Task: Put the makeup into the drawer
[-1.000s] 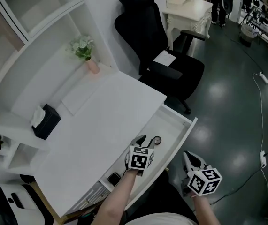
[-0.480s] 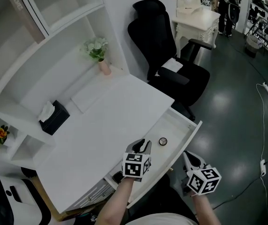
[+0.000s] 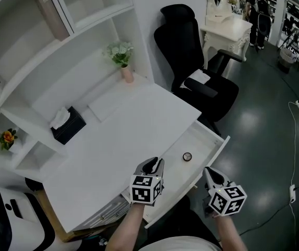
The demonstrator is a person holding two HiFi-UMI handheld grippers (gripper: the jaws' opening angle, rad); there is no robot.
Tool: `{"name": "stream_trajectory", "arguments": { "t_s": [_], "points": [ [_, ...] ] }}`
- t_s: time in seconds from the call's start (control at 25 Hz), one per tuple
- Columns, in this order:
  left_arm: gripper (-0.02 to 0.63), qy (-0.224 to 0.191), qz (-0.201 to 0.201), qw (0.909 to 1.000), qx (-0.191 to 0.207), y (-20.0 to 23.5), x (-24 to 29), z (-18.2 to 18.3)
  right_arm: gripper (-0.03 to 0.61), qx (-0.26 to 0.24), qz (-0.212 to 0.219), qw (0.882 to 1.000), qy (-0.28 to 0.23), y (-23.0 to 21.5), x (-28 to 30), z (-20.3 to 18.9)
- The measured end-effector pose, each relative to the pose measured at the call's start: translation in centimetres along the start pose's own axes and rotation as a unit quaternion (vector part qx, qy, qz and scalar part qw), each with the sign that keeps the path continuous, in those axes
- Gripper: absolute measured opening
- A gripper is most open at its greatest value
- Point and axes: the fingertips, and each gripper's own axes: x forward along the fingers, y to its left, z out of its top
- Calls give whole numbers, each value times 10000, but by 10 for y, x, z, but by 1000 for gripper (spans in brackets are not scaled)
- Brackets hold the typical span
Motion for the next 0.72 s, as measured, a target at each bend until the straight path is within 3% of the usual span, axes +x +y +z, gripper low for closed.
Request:
{"name": "stream_trajectory", "arguments": {
  "t_s": [0.72],
  "points": [
    [40,-411,377,9981,-249,28,-73,-9,2,-504,234,9984,-42,48,-4,1]
  ]
}}
